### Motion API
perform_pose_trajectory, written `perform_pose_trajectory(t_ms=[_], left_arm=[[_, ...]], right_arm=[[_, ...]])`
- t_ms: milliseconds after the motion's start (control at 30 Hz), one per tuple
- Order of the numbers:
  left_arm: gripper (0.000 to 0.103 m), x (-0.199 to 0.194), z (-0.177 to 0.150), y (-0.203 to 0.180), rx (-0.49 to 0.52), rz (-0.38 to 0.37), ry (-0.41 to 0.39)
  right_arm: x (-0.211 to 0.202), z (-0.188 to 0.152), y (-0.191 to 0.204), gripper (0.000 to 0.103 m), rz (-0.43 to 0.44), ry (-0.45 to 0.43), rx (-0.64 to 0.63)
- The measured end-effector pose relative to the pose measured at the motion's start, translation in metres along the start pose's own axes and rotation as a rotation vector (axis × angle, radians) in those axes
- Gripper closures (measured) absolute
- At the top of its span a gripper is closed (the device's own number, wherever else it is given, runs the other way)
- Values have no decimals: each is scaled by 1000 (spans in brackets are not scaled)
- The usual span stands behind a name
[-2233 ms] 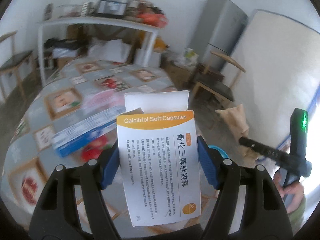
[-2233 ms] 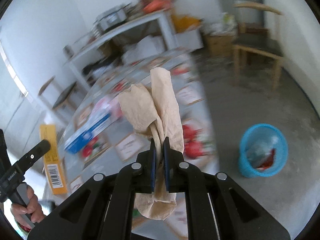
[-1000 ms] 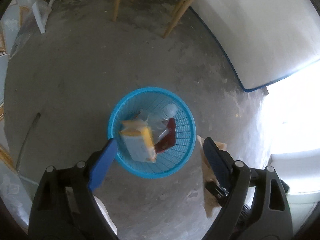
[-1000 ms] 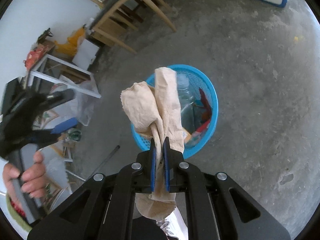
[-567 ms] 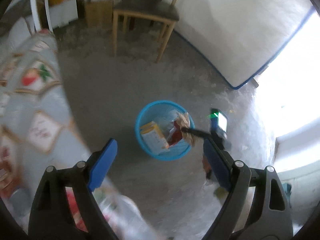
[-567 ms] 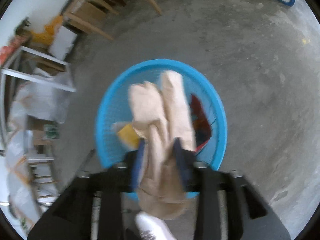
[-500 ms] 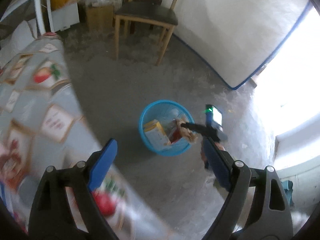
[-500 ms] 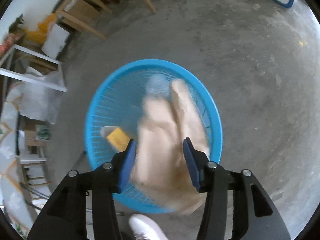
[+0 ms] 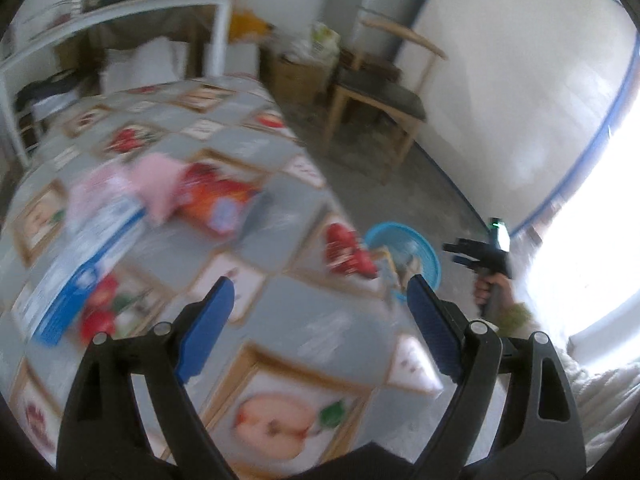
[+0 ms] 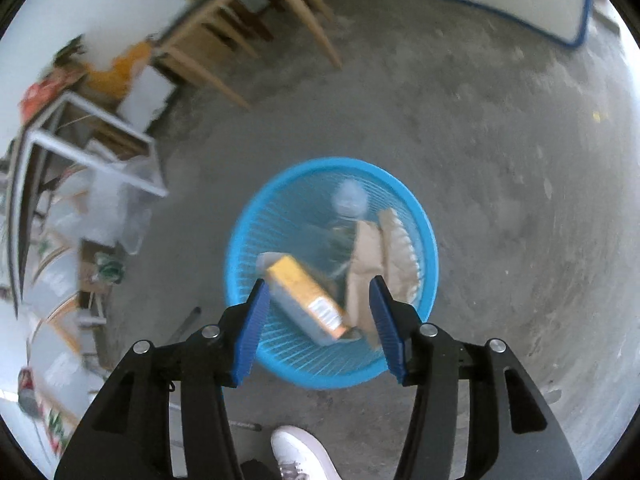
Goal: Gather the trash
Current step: 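Open both grippers to drop the box and paper bag into the wastebasket, then grasp the red drink can with the right gripper while the left grasps the toothpaste box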
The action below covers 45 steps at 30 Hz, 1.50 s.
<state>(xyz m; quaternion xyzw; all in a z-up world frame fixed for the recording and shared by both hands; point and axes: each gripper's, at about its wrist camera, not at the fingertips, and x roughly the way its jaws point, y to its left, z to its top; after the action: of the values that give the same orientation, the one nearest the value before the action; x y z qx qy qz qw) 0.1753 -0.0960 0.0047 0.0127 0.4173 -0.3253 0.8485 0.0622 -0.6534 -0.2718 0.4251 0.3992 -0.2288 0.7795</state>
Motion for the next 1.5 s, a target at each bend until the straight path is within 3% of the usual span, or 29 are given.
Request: perform_pose_trajectory(t_ms=[167, 400, 500, 600, 700, 833, 933, 1067, 1167, 1300, 1367, 1500], left_arm=[[19, -34, -38, 35, -74, 33, -51], [19, -67, -85, 71, -166, 48, -114], [19, -78, -103, 82, -186, 57, -141], [19, -85, -118, 97, -220, 62, -153], [19, -92, -128, 110, -244, 74, -160], [19, -99, -134, 131, -285, 80, -177], [19, -104, -120, 150, -296, 98, -203], [19, -93, -83, 185, -274, 160, -182], [19, -65, -50, 209, -196, 181, -87], [19, -24, -18, 229, -93, 246, 38], [28, -2, -9, 235, -58, 249, 118], [41, 19, -6, 233, -16, 238, 205]], right_arm=[[-64, -11, 70, 46, 60, -53, -191], [-119, -52, 221, 31, 212, -26, -543], [-122, -88, 306, 26, 267, 17, -743], [-118, -114, 366, 25, 282, 31, -879], [-104, -146, 432, 25, 257, 9, -1030], [-67, -166, 485, 25, 187, 47, -1132], [-36, -172, 507, 25, 113, 101, -1170], [-21, -171, 513, 28, 111, 150, -1131], [-19, -175, 510, 34, 134, 187, -1112], [-15, -183, 507, 42, 98, 184, -1125], [-16, -183, 505, 42, 105, 188, -1120], [-17, -186, 506, 43, 104, 184, -1129]])
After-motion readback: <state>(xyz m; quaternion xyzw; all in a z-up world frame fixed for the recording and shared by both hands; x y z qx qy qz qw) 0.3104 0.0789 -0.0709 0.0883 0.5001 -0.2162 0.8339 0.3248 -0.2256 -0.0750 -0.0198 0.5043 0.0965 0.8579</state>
